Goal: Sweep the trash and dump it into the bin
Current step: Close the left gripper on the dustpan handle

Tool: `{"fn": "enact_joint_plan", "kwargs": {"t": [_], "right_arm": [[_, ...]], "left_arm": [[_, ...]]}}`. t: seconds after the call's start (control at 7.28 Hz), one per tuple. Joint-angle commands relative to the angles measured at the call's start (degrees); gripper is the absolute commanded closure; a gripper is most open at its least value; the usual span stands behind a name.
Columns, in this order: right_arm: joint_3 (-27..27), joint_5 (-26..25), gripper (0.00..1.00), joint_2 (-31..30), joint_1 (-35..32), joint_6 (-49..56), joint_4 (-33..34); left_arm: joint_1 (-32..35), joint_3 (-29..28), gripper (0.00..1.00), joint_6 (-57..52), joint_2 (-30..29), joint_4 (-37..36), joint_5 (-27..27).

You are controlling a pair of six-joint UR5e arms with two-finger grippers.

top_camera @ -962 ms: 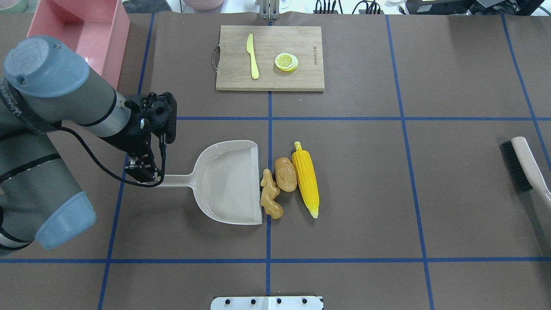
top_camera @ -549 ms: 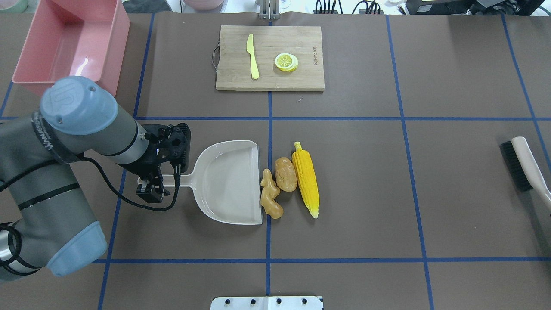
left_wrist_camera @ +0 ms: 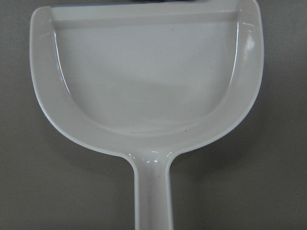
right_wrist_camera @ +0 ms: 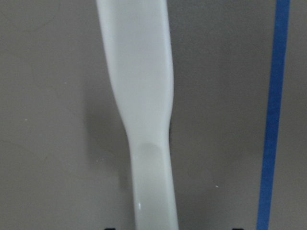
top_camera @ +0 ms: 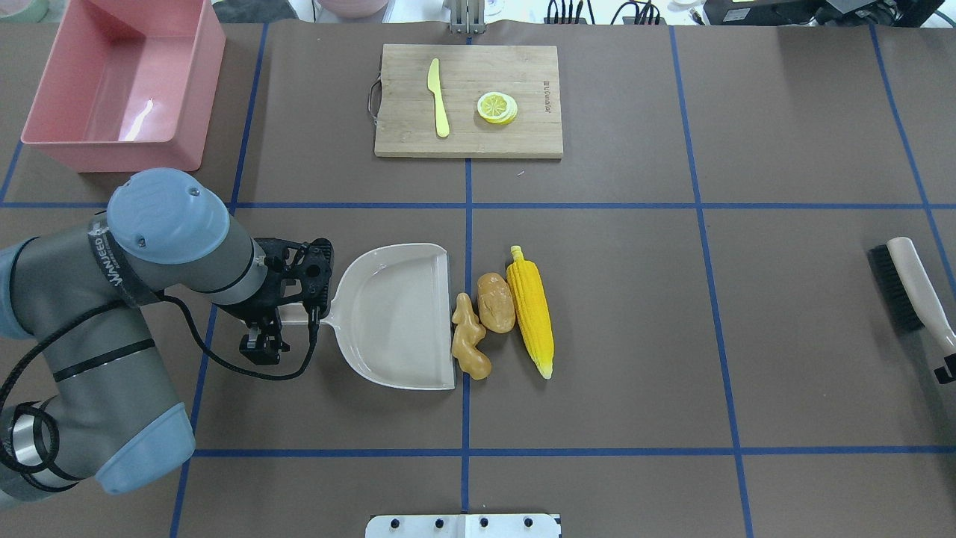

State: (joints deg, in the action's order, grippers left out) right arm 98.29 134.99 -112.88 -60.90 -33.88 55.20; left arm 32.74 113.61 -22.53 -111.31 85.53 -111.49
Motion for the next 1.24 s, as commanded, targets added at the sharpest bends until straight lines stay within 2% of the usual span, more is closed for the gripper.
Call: {"fn": "enact_joint_plan", "kwargs": {"t": [0.0, 0.14, 0.27, 0.41, 0.69, 0.96, 1.1], "right_arm": [[0.4, 0.0, 0.54, 0.4, 1.3, -0.4, 0.0], [0.6, -0.1, 0.62, 0.3, 1.6, -0.3, 0.0], [0.6, -0.1, 0.61, 0.3, 1.6, -0.3, 0.0], [0.5, -0.1, 0.55, 0.2, 1.6, 0.1, 0.0], [0.5, -0.1, 0.54, 0.1, 1.7, 0.1, 0.0], [0.5, -0.2, 0.58, 0.1, 2.0, 0.1, 0.1], [0.5, -0.2, 0.65, 0.0, 2.0, 0.2, 0.1]], "left_arm": [[0.5, -0.5, 0.02, 0.1, 0.2, -0.1, 0.7], [0.2, -1.7, 0.02, 0.1, 0.1, -0.1, 1.3], [0.0, -2.8, 0.02, 0.3, 0.1, 0.0, 1.4], [0.0, -3.1, 0.02, 0.3, 0.1, 0.2, 1.3], [-0.1, -4.8, 0.02, 0.4, -0.5, 0.2, 1.3], [-0.8, -6.0, 0.02, 0.9, -0.7, 0.7, 1.2], [-0.8, -6.1, 0.02, 0.9, -0.6, 1.3, 1.3]]}}
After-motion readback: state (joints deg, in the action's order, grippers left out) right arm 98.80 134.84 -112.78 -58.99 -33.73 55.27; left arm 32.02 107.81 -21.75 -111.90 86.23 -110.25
